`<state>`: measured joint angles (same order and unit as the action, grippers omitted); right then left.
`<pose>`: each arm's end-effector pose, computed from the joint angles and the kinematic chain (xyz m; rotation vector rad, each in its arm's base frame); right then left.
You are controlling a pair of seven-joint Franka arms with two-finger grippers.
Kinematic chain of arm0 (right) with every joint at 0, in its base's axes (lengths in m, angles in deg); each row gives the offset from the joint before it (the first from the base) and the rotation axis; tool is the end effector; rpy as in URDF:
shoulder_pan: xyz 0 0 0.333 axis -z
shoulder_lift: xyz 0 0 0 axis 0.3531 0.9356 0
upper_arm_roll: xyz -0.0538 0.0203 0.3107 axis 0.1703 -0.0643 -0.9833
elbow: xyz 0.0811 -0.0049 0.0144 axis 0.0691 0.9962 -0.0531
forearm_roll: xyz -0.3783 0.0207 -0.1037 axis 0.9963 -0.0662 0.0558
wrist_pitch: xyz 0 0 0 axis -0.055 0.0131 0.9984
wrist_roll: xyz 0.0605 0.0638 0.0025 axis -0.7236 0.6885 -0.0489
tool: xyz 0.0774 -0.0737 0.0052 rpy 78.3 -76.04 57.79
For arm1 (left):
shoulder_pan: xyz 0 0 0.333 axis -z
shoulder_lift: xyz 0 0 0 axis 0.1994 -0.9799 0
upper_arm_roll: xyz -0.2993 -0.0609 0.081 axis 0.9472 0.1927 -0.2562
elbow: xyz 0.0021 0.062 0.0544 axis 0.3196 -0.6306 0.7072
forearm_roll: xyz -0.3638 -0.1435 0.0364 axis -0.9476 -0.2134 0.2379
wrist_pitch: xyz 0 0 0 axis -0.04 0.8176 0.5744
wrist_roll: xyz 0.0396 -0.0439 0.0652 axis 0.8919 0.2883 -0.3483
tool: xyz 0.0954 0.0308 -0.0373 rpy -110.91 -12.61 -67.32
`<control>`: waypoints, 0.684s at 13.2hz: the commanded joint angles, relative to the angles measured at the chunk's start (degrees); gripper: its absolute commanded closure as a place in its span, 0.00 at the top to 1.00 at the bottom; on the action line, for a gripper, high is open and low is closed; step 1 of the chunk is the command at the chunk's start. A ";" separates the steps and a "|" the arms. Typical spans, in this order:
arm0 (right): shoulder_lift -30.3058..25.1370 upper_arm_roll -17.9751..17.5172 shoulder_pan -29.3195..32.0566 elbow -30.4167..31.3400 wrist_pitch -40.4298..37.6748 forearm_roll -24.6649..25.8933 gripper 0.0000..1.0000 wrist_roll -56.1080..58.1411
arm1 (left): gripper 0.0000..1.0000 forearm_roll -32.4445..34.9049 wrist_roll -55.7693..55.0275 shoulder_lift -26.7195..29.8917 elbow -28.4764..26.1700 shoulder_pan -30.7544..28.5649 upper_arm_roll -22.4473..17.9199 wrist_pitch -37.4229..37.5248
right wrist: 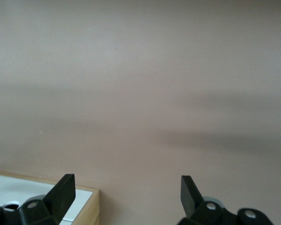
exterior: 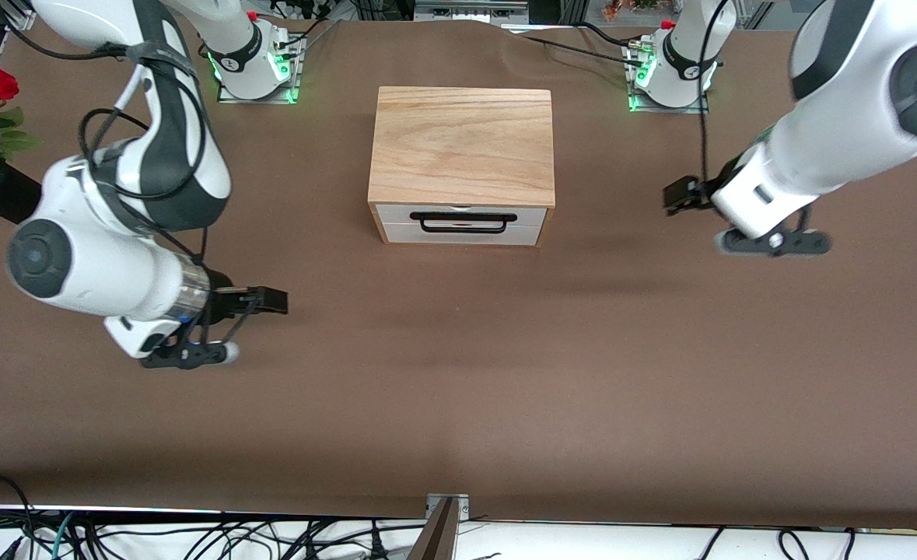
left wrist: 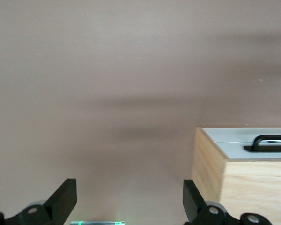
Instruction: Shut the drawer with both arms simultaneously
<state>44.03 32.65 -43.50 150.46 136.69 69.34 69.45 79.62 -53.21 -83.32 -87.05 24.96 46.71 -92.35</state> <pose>0.6970 0.1682 0.4581 -2.9833 -0.0406 0.1000 0.5672 -0.1397 0.5722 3.1129 0.0341 -0.2747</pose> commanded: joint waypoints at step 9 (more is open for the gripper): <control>-17.79 -1.08 9.55 7.22 -1.69 15.84 1.00 0.14 | 1.00 3.28 5.68 3.33 -6.47 -9.33 0.58 -3.92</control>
<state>31.03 33.65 -34.57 153.17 134.87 81.66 69.45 83.01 -48.44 -80.54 -93.43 15.88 46.59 -95.59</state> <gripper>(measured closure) 0.000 0.000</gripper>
